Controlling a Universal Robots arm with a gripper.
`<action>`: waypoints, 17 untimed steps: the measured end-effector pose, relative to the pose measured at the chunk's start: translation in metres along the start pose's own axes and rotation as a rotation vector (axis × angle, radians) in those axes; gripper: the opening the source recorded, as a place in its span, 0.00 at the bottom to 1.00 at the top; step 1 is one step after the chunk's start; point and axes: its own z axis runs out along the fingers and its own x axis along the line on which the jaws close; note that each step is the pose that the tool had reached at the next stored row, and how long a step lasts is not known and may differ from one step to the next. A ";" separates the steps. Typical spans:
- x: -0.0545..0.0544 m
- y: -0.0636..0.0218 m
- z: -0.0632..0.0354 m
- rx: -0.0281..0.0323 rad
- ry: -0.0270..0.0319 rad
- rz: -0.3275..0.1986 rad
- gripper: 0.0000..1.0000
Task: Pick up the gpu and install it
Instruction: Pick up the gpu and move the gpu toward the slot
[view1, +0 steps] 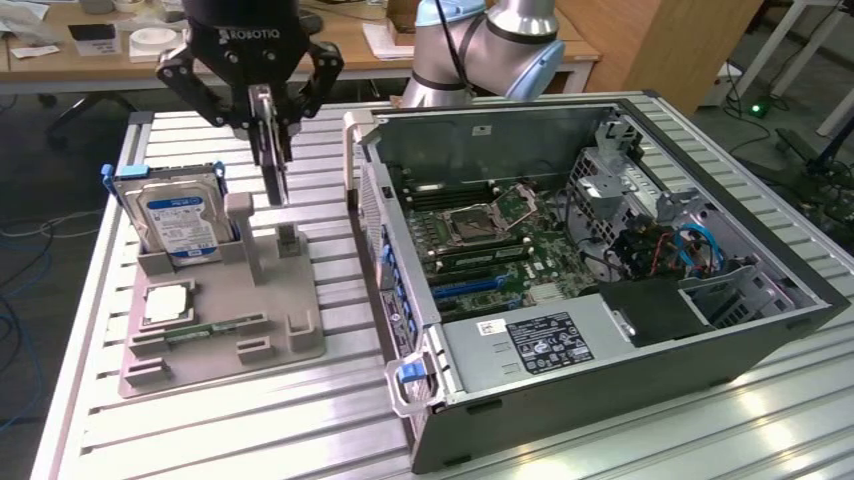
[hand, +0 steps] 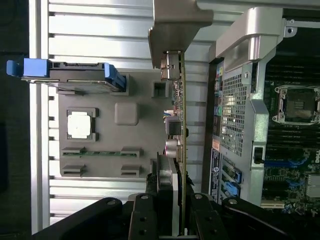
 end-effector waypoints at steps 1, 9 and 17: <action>0.000 0.0000 -0.0027 0.0000 0.0000 0.000 0.28; 0.000 0.0000 -0.0226 0.0000 0.0000 0.000 0.28; -0.001 0.0000 -0.0351 0.0000 0.0005 0.000 0.28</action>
